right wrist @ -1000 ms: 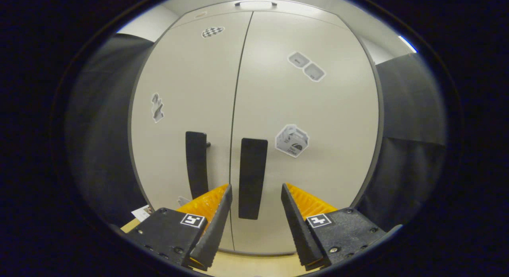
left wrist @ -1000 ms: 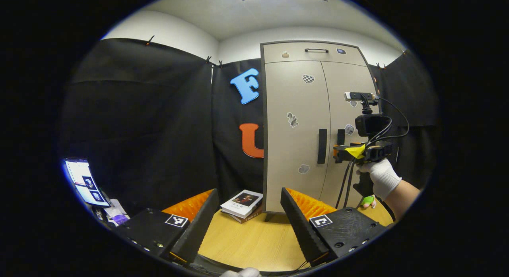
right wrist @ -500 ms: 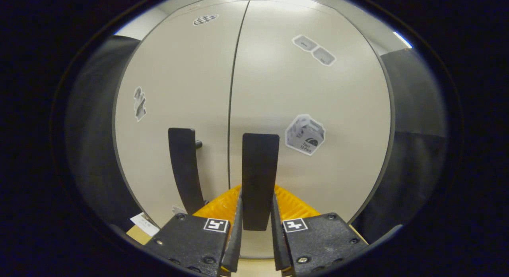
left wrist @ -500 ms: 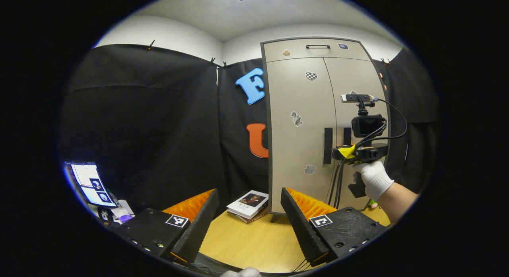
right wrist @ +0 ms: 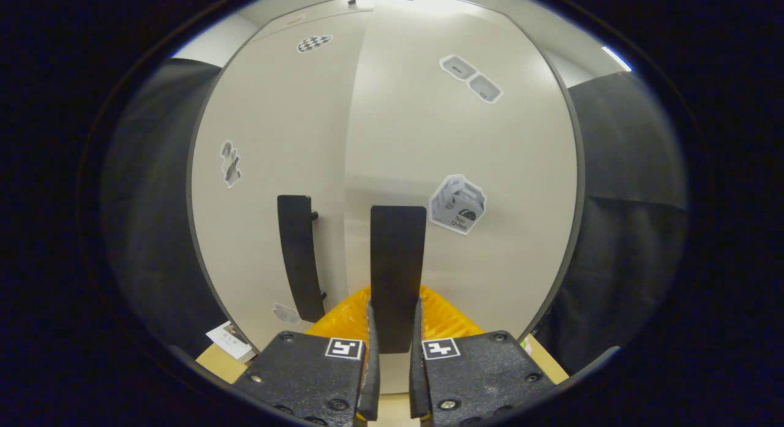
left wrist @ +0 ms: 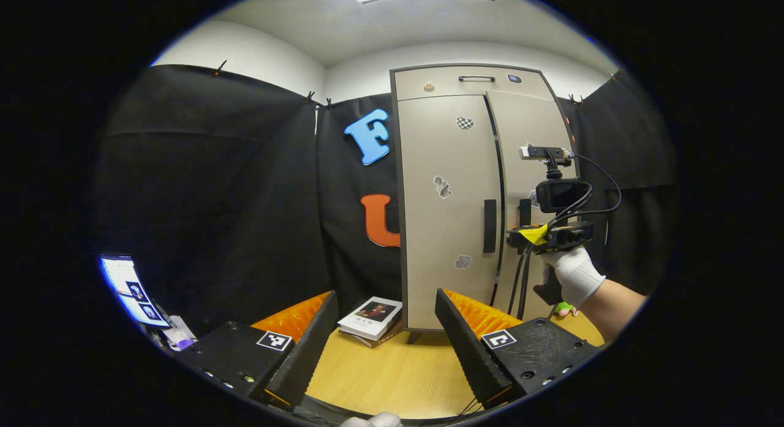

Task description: Open the right door of the double-door shoe cabinet with the right hand, and open the left door with the left hand.

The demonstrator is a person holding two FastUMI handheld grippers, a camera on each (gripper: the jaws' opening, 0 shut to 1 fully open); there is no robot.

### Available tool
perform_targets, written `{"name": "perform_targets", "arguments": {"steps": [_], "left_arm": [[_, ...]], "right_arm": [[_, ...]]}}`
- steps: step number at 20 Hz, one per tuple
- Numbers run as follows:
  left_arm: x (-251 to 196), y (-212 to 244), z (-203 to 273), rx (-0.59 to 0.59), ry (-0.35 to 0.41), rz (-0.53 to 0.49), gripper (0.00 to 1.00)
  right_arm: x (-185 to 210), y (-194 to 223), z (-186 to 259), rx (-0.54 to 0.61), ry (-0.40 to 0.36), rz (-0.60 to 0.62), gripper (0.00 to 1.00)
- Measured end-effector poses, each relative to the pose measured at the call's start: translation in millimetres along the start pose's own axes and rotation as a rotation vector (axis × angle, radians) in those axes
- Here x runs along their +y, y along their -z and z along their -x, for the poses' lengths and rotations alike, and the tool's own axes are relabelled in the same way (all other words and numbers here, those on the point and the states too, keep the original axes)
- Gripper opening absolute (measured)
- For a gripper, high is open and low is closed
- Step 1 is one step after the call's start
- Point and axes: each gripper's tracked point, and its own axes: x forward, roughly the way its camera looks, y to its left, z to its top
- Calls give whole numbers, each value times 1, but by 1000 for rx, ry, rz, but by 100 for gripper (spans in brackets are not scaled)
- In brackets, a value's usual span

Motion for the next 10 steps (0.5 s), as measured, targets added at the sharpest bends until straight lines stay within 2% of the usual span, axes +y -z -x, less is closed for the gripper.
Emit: {"name": "perform_targets", "arguments": {"steps": [10], "left_arm": [[-11, 4, 23, -11, 162, -8, 96]], "right_arm": [[-48, 16, 80, -4, 19, -10, 16]]}}
